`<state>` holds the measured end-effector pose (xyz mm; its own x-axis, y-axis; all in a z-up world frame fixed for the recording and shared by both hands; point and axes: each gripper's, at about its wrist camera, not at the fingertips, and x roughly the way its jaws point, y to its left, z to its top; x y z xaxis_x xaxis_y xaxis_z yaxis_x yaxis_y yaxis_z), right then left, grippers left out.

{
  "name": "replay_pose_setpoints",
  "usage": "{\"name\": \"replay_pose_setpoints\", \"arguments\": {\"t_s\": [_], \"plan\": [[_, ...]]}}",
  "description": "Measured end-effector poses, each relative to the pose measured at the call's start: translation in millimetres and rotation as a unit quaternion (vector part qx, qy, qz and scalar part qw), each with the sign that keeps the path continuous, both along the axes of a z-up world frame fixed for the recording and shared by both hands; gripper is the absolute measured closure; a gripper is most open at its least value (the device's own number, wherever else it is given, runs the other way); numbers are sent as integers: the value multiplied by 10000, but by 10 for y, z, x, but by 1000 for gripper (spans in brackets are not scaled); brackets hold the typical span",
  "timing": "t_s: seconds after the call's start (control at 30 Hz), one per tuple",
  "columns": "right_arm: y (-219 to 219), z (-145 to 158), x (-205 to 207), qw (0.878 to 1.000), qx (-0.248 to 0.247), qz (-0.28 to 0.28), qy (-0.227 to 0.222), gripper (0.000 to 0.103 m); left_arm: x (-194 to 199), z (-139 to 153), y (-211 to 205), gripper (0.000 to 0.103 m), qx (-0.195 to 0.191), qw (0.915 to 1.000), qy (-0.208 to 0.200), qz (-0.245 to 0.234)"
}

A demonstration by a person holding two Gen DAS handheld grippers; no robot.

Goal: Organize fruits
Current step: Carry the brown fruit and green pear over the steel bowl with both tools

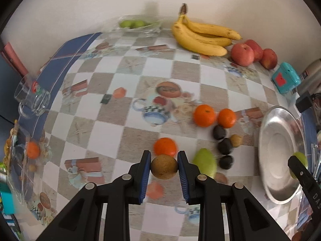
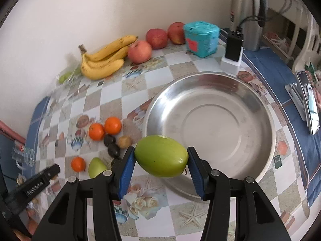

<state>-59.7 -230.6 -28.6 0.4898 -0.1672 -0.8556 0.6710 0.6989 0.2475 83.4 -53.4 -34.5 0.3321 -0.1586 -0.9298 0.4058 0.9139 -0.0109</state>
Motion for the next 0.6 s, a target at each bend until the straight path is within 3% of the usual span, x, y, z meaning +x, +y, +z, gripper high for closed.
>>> {"name": "replay_pose_setpoints", "arguments": {"t_s": [0.33, 0.6], "plan": [[-500, 8, -254, 9983, -91, -573, 18, 50, -369, 249, -891, 74, -156, 9951, -135, -969], [-741, 19, -379, 9965, -185, -816, 11, 49, -638, 223, -1405, 74, -246, 9880, -184, -1514]]}}
